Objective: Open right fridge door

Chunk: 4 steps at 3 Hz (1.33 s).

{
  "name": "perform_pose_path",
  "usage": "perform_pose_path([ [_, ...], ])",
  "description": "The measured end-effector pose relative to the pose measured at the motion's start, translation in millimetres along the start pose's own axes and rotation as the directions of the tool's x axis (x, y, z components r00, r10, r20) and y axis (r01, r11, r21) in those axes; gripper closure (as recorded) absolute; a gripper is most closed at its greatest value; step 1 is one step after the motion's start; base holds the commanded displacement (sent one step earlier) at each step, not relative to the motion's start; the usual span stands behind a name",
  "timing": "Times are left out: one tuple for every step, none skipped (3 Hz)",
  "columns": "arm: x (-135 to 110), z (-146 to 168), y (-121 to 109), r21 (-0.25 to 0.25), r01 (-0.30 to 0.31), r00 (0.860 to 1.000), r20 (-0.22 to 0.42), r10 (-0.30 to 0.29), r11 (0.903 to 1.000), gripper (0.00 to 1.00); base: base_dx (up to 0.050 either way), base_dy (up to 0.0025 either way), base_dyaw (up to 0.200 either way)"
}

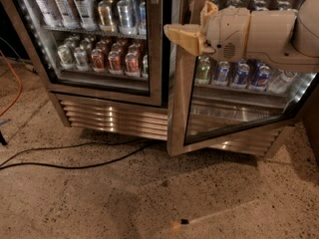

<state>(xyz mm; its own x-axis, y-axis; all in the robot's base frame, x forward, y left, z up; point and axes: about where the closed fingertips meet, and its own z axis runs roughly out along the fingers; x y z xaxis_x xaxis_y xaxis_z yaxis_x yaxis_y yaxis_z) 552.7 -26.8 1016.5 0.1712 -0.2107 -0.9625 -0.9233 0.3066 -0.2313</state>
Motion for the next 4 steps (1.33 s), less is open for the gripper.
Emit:
perform_pose_path([
  [0.0, 0.0, 0.0, 0.000, 0.000, 1.000, 0.000, 0.000, 1.0000, 1.00, -0.050, -0.00003, 0.000],
  [0.0, 0.0, 0.0, 0.000, 0.000, 1.000, 0.000, 0.000, 1.0000, 1.00, 0.000, -0.00007, -0.197],
  [0.0, 0.0, 0.0, 0.000, 0.000, 1.000, 0.000, 0.000, 1.0000, 1.00, 0.000, 0.00014, -0.199],
  [0.0, 0.0, 0.0, 0.000, 0.000, 1.000, 0.000, 0.000, 1.0000, 1.00, 0.000, -0.00015, -0.196],
])
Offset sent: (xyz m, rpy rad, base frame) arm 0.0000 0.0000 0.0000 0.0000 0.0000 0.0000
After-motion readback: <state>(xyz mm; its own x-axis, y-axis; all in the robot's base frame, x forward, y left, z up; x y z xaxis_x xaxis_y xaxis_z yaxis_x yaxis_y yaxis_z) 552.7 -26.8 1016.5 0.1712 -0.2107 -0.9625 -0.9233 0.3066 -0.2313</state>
